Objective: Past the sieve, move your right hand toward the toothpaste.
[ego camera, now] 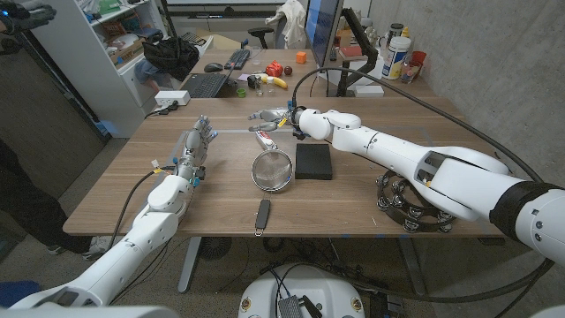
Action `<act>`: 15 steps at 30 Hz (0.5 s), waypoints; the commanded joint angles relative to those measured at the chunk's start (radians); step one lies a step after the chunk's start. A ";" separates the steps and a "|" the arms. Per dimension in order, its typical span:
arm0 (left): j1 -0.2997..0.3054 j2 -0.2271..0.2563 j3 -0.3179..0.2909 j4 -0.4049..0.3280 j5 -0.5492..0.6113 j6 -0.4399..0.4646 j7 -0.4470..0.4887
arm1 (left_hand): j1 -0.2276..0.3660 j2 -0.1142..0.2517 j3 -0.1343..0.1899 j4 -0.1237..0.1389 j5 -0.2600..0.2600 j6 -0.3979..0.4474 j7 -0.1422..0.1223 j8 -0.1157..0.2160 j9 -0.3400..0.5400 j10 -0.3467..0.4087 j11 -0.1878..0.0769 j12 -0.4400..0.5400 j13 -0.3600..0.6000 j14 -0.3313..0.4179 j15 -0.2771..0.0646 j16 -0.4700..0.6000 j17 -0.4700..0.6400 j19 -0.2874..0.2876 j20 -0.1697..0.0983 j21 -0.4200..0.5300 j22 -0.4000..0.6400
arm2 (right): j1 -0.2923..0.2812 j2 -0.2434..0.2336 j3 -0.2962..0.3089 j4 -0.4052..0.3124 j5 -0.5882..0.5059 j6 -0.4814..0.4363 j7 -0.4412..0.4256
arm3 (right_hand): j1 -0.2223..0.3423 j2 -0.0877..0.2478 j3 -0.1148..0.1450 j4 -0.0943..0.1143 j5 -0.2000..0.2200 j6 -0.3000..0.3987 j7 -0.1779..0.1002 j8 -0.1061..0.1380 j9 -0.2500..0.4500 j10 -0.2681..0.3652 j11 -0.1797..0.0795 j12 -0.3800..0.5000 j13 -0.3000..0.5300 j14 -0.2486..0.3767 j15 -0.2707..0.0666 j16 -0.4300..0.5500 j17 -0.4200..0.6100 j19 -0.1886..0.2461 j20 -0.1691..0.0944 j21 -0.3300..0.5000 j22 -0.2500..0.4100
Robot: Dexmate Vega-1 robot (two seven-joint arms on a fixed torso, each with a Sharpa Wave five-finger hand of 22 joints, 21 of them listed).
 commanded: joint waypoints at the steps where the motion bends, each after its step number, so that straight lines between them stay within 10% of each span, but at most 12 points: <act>1: 0.010 0.001 -0.003 -0.006 -0.003 0.008 0.007 | -0.001 0.092 -0.005 0.000 0.007 -0.063 -0.005 0.009 0.005 -0.075 0.000 0.004 0.006 -0.105 -0.037 0.008 0.002 -0.132 -0.073 0.000 0.005 | 0.012 0.017 -0.019 0.035 -0.014 0.014 -0.003 | 0.011 -0.002 0.003 -0.002 0.005 -0.002 -0.006 0.001 0.006 -0.010 -0.003 0.001 0.002 -0.003 -0.004 0.005 0.002 0.007 -0.071 -0.002 0.002; 15: 0.027 0.009 -0.011 -0.025 -0.002 0.008 0.018 | -0.001 0.092 -0.005 0.000 0.007 -0.059 -0.006 0.008 0.005 -0.064 -0.002 0.006 0.006 -0.096 -0.036 0.009 0.003 -0.124 -0.074 0.002 0.005 | 0.016 0.018 -0.034 0.028 -0.034 0.006 -0.004 | 0.014 -0.003 0.004 -0.005 0.005 -0.005 -0.006 0.001 0.006 -0.018 0.002 0.000 0.002 -0.007 -0.003 0.003 0.002 0.009 -0.065 -0.004 0.002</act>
